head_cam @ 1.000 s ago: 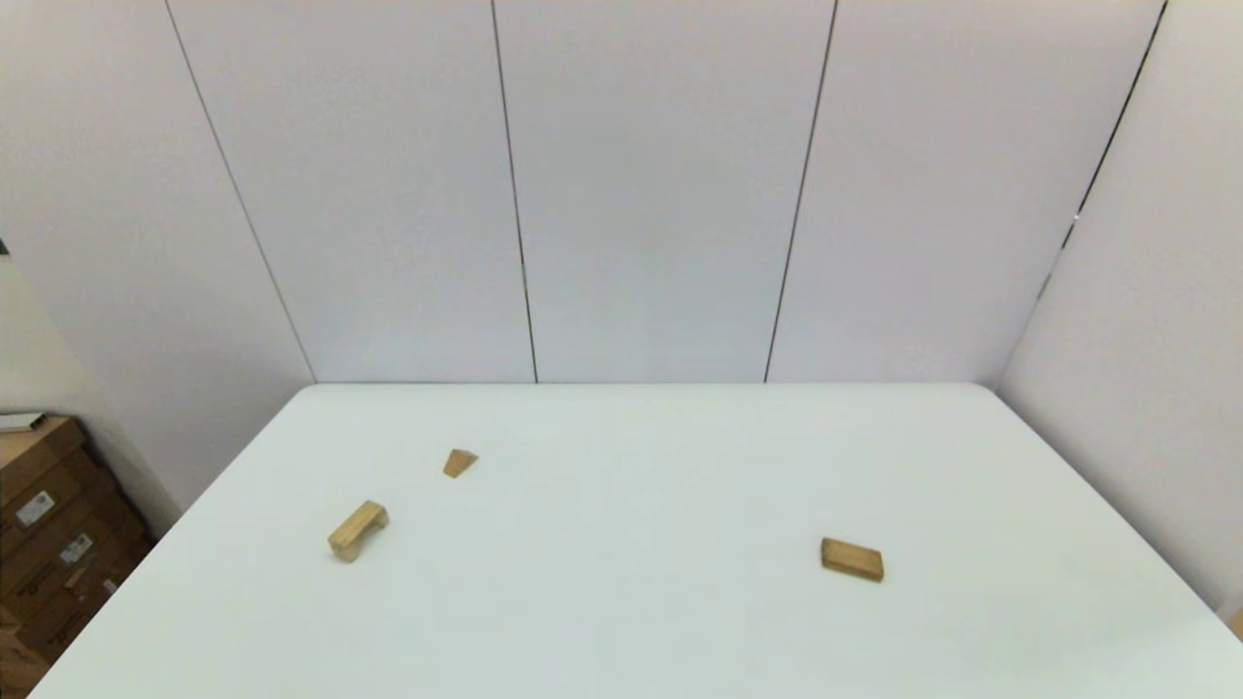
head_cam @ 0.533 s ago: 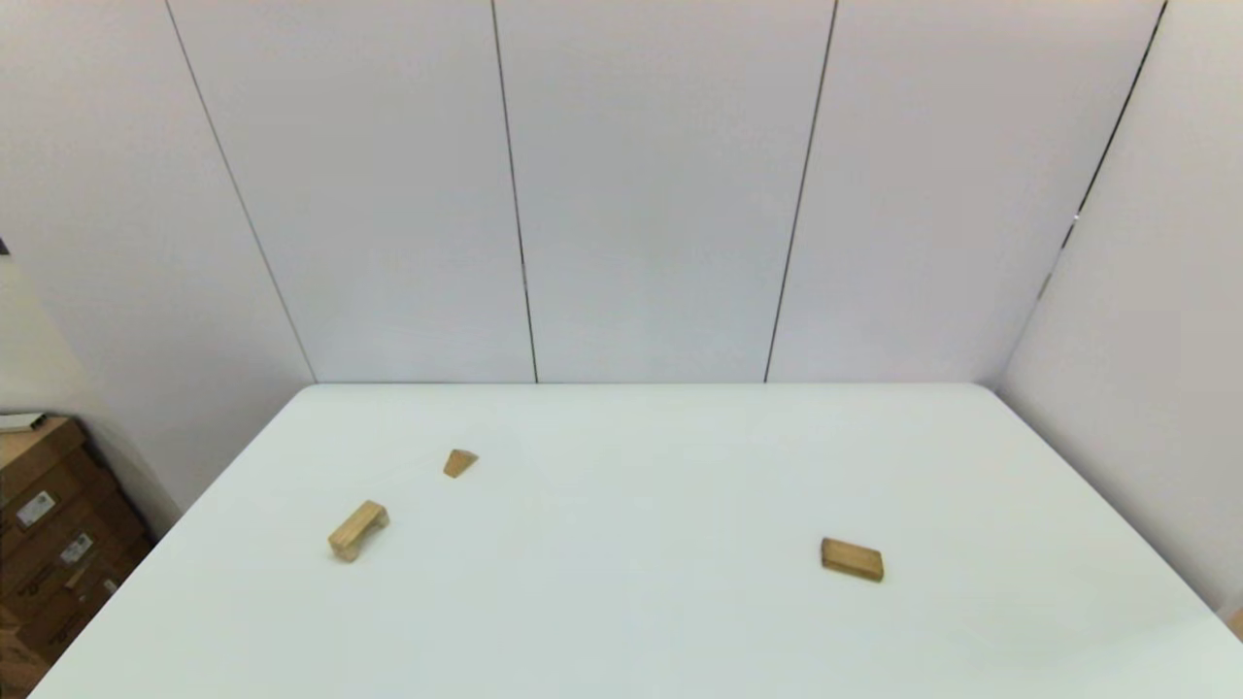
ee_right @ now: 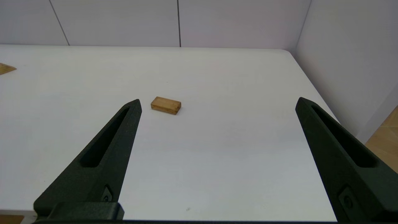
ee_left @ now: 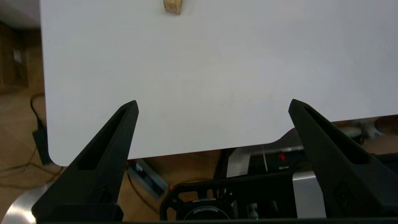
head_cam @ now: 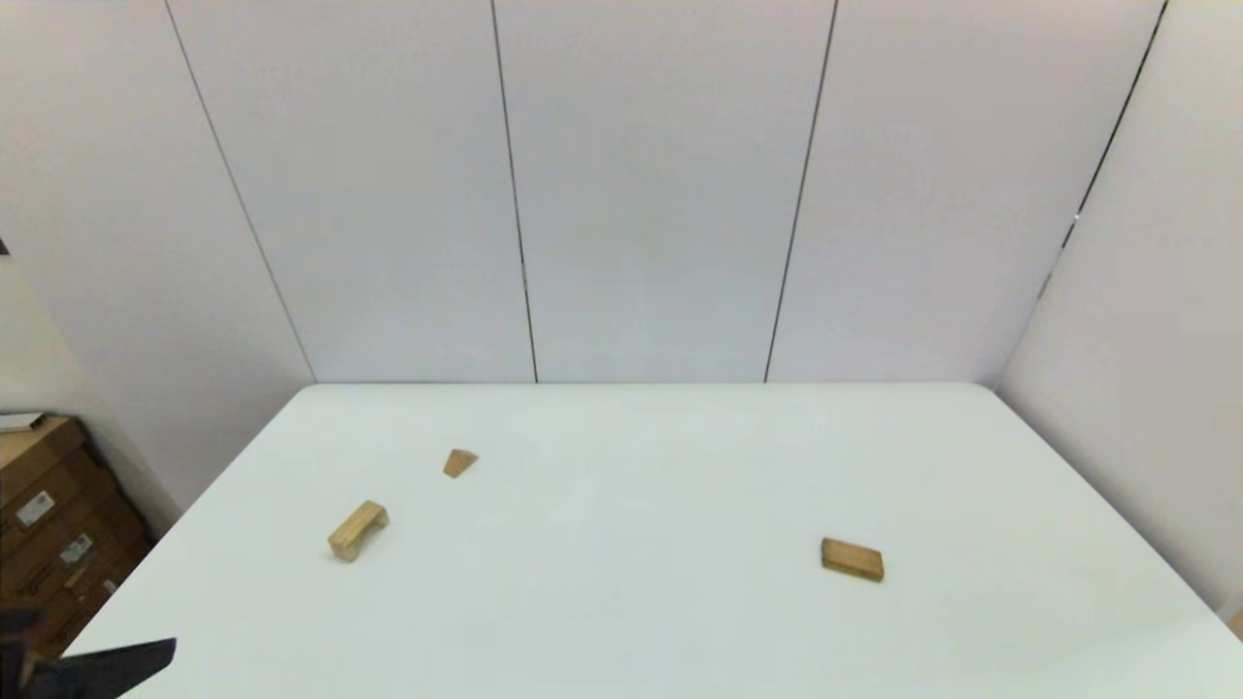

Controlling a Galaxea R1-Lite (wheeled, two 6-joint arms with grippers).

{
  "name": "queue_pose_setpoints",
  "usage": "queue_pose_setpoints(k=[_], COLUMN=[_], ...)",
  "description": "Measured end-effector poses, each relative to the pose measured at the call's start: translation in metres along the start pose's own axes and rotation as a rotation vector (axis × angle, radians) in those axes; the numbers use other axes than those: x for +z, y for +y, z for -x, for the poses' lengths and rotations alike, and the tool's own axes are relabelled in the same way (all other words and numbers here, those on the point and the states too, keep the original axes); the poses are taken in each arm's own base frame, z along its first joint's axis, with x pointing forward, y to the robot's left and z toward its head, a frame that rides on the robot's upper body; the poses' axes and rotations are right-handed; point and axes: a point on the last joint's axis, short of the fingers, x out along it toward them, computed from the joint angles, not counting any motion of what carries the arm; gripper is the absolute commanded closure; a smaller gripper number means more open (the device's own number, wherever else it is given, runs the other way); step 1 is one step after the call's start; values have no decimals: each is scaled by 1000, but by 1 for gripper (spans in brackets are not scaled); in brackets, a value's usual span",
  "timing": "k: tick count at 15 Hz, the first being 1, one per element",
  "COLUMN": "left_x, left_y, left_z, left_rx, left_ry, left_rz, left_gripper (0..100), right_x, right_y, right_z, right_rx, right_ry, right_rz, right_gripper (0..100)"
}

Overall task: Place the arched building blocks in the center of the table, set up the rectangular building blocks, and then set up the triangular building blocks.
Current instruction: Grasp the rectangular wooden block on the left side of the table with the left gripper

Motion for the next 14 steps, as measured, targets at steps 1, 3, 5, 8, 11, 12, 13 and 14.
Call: queue_pose_setpoints(k=[1,3,5,8,11,12,13,14], left_x=[15,41,57,75,90,92,94,95], left_y=[2,7,12,20,29,32,35,37], left_z=[-15,-52,-90,-149,-199,-212,-225,-235], left_rx=[0,15,31,37,29,24,22,21], left_ry=[63,191,312,454,520,537,552,563], left_rz=[4,12,10,0,-37,-52,-58,-56], left_gripper=[0,0,0,0,0,0,0,0], right_x=[0,0,0,0,0,0,0,0], right_y=[0,0,0,0,0,0,0,0], right_z=[0,0,0,0,0,0,0,0], right_rx=[0,0,0,0,0,0,0,1], right_ry=[0,0,0,0,0,0,0,0], right_rz=[0,0,0,0,0,0,0,0], right_gripper=[0,0,0,0,0,0,0,0])
